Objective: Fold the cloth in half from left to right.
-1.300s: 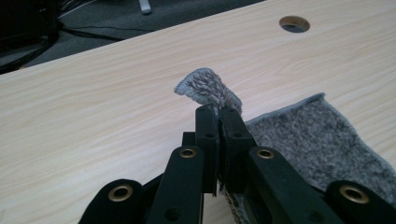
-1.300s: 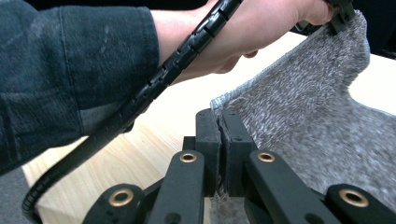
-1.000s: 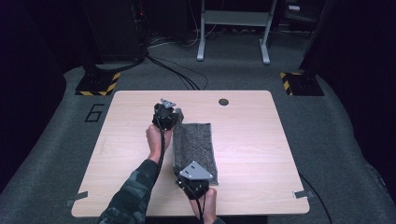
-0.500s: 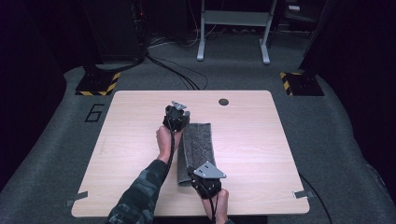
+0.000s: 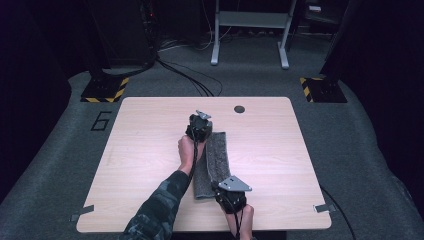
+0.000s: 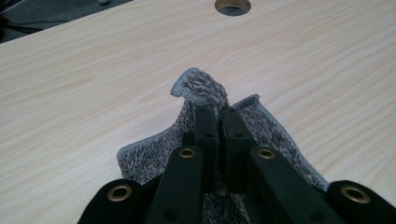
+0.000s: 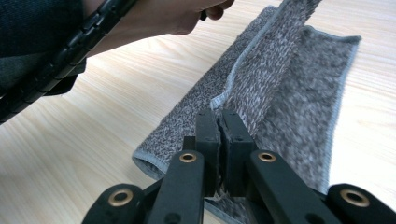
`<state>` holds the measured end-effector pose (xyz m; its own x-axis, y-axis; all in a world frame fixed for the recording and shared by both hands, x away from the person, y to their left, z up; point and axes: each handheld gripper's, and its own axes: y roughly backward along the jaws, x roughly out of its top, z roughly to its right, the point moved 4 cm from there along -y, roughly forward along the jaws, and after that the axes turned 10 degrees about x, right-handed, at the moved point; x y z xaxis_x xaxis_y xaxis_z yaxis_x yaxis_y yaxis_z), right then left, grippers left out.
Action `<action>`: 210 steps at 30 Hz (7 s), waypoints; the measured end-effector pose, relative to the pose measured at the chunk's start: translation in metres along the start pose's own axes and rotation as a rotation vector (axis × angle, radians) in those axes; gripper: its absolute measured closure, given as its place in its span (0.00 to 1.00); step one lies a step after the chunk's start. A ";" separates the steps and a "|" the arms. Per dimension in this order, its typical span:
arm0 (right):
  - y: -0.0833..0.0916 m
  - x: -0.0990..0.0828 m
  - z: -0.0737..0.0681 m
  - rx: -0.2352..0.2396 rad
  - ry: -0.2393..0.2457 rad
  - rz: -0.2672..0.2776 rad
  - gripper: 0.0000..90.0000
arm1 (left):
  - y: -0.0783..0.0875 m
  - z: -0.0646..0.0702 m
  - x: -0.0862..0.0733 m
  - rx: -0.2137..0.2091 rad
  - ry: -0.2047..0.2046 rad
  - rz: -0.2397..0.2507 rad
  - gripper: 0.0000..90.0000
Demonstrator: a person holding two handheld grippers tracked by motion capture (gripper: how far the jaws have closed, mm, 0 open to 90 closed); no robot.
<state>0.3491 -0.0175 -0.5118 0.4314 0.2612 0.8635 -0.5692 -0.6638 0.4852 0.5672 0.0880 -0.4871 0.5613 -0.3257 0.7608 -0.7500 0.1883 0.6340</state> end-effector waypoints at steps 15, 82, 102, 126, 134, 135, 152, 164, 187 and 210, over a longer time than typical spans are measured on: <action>0.009 -0.015 0.015 -0.045 -0.033 -0.018 0.93 | -0.013 0.017 -0.002 -0.028 -0.009 -0.036 0.72; 0.027 -0.053 0.038 -0.047 -0.052 -0.280 0.27 | 0.125 0.028 -0.182 -0.204 -0.153 -0.089 0.18; 0.011 0.010 0.097 -0.026 -0.051 -0.212 0.25 | 0.086 -0.021 -0.109 -0.175 -0.049 -0.069 0.17; -0.084 0.069 0.166 -0.105 -0.108 -0.246 0.40 | -0.006 -0.028 -0.052 -0.062 -0.008 -0.117 0.31; -0.106 0.060 0.174 -0.134 -0.133 -0.295 0.52 | -0.017 -0.023 -0.056 -0.053 -0.022 -0.153 0.43; -0.107 0.058 0.175 -0.133 -0.129 -0.298 0.53 | -0.017 -0.023 -0.056 -0.053 -0.024 -0.154 0.45; -0.113 0.056 0.164 -0.080 -0.129 -0.287 0.92 | -0.017 -0.009 -0.057 -0.089 -0.050 -0.127 0.85; -0.109 0.059 0.161 -0.108 -0.168 -0.265 0.97 | -0.011 -0.012 -0.059 -0.107 -0.018 -0.095 0.95; -0.071 0.089 0.153 -0.088 -0.085 -0.117 0.97 | 0.027 -0.018 -0.036 -0.116 -0.001 0.074 0.95; -0.064 0.114 0.146 -0.092 -0.014 -0.062 0.97 | 0.042 -0.030 -0.020 -0.089 -0.011 0.146 0.95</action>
<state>0.5367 -0.0473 -0.4645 0.4771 0.2894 0.8298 -0.6028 -0.5793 0.5487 0.5350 0.1302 -0.4716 0.4444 -0.2984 0.8447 -0.7891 0.3160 0.5268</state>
